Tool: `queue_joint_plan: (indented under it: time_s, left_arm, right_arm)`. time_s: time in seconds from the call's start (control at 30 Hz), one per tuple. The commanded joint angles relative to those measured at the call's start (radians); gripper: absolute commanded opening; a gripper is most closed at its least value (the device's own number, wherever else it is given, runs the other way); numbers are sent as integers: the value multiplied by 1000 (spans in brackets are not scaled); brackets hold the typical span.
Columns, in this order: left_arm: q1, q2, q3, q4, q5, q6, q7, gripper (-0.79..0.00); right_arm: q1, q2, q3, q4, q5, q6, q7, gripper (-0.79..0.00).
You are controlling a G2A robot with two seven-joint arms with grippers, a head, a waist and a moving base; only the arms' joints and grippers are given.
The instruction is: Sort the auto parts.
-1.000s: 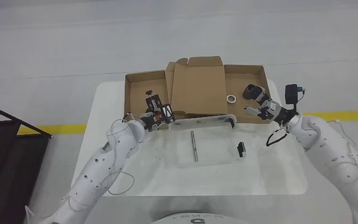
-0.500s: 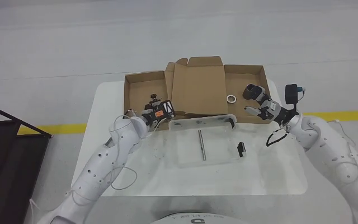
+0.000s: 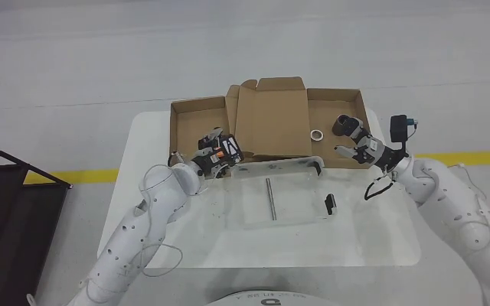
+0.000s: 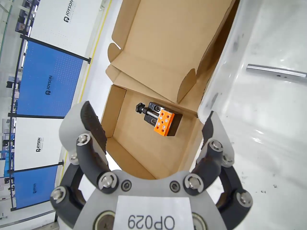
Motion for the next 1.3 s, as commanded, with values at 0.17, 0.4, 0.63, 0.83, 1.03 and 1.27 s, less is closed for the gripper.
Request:
queue_joint_plan:
  time_s: [0.17,0.4,0.63,0.83,1.03,1.27]
  left_arm:
    - [61,2,38,-71,115,47,-18,0]
    - [75,-2,83,-156,-28,-91,56,0]
    - [-43,-37,210,-63,-212,-161,-36,0]
    - [-142,-80,325,60,-273,-97,-139,0]
    - [-203,-114,396,168,-346,-70,-219,0]
    - [-255,-148,446,254,-477,-54,-298,0]
  right_arm:
    - [0,0,0,0,0,0,-1,0]
    - [0,0,0,0,0,0,-1,0]
    - [0,0,0,0,0,0,-1,0]
    - [0,0,0,0,0,0,-1,0]
    - [0,0,0,0,0,0,-1,0]
    - [0,0,0,0,0,0,-1,0]
